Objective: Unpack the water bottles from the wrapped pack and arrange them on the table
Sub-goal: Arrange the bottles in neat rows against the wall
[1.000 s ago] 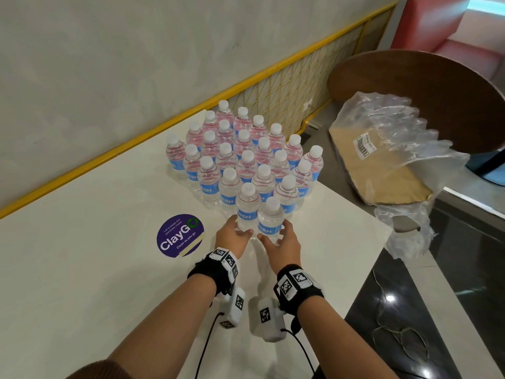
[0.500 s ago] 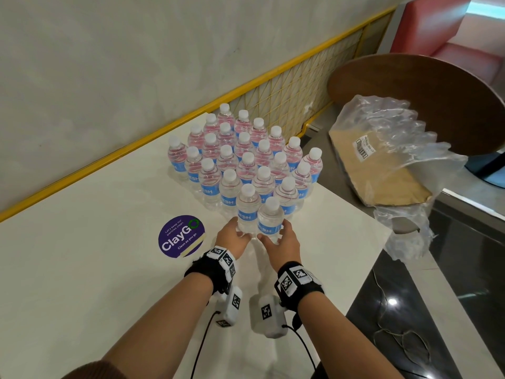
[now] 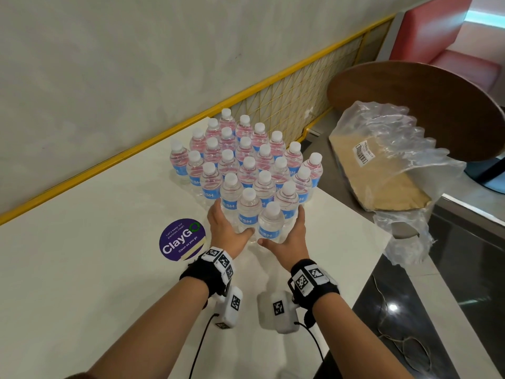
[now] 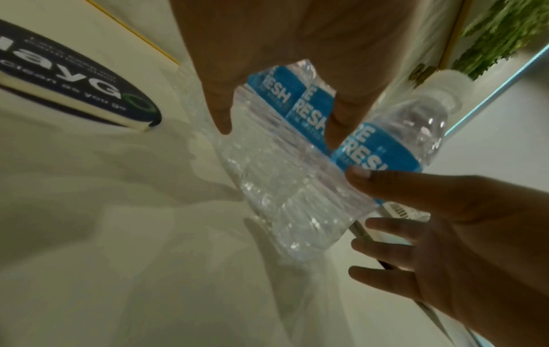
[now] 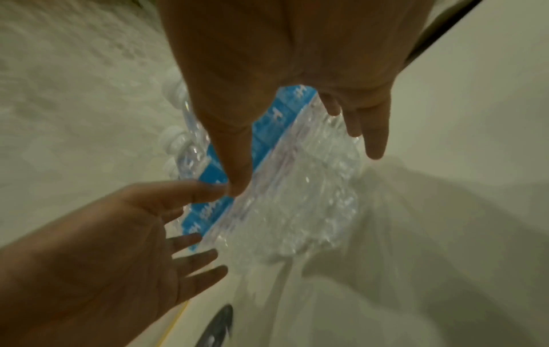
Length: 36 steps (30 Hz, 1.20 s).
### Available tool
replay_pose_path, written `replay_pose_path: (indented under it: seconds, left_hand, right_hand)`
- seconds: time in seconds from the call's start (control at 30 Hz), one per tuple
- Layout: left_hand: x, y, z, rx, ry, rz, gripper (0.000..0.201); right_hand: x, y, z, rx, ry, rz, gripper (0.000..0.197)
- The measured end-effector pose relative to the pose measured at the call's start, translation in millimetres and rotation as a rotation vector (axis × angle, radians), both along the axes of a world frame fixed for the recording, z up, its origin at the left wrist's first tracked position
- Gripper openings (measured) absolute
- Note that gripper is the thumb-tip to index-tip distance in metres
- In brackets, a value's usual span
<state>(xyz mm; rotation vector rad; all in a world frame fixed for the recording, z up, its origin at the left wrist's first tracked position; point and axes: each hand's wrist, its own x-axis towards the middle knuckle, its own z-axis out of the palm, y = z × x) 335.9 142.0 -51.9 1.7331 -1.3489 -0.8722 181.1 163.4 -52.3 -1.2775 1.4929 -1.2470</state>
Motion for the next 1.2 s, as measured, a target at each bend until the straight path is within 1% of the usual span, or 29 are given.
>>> replay_pose_path:
  seconds: [0.07, 0.13, 0.2, 0.27, 0.33, 0.4, 0.53, 0.63, 0.77, 0.83, 0.97, 1.0, 1.07, 1.1, 1.13, 1.2]
  left_hand:
    - [4, -4, 10, -0.104, 0.006, -0.011, 0.113]
    - [7, -12, 18, -0.156, -0.023, -0.068, 0.117]
    - [9, -17, 22, -0.174, -0.068, -0.142, 0.117]
    - [10, -18, 23, -0.144, -0.083, -0.184, 0.115]
    - [10, -18, 23, -0.13, -0.086, -0.211, 0.11]
    - [13, -18, 21, -0.147, -0.092, -0.233, 0.106]
    - [15, -22, 19, -0.153, -0.077, -0.261, 0.105]
    - [15, -22, 19, -0.15, -0.076, -0.263, 0.106]
    - [16, -22, 18, -0.155, -0.075, -0.258, 0.106]
    - [16, -21, 19, -0.156, -0.077, -0.261, 0.105]
    - [16, -19, 24, -0.151, -0.099, -0.255, 0.103]
    - [17, -19, 28, -0.136, -0.099, -0.25, 0.103]
    - [19, -17, 34, -0.114, -0.071, -0.234, 0.097]
    - [22, -16, 37, -0.107, -0.062, -0.224, 0.089]
    - [24, -12, 41, -0.109, -0.066, -0.218, 0.079]
    - [34, -1, 46, -0.114, -0.034, -0.199, 0.056]
  right_hand:
    - [-6, -8, 8, -0.039, 0.03, 0.062, 0.107]
    - [-8, -13, 14, -0.024, 0.057, 0.112, 0.114]
    - [-9, -14, 19, 0.002, 0.053, 0.17, 0.116]
    - [-10, -14, 21, -0.002, 0.029, 0.199, 0.114]
    - [-9, -13, 22, -0.026, 0.014, 0.193, 0.11]
    - [-8, -12, 23, -0.042, 0.015, 0.176, 0.11]
    - [-9, -10, 25, -0.036, 0.043, 0.183, 0.111]
    - [-12, -6, 26, -0.001, 0.004, 0.186, 0.104]
    - [-12, -6, 27, 0.006, 0.016, 0.176, 0.096]
    - [-11, -5, 30, 0.02, 0.028, 0.168, 0.097]
    - [-9, -2, 41, 0.046, 0.082, 0.144, 0.113]
    - [-10, -1, 48, 0.048, 0.096, 0.135, 0.113]
    - [-15, 7, 61, 0.05, 0.155, 0.126, 0.1]
    - [-20, 13, 65, 0.075, 0.228, 0.139, 0.091]
    - [-26, 20, 72, 0.132, 0.325, 0.159, 0.083]
    - [-41, 33, 80, 0.227, 0.436, 0.212, 0.067]
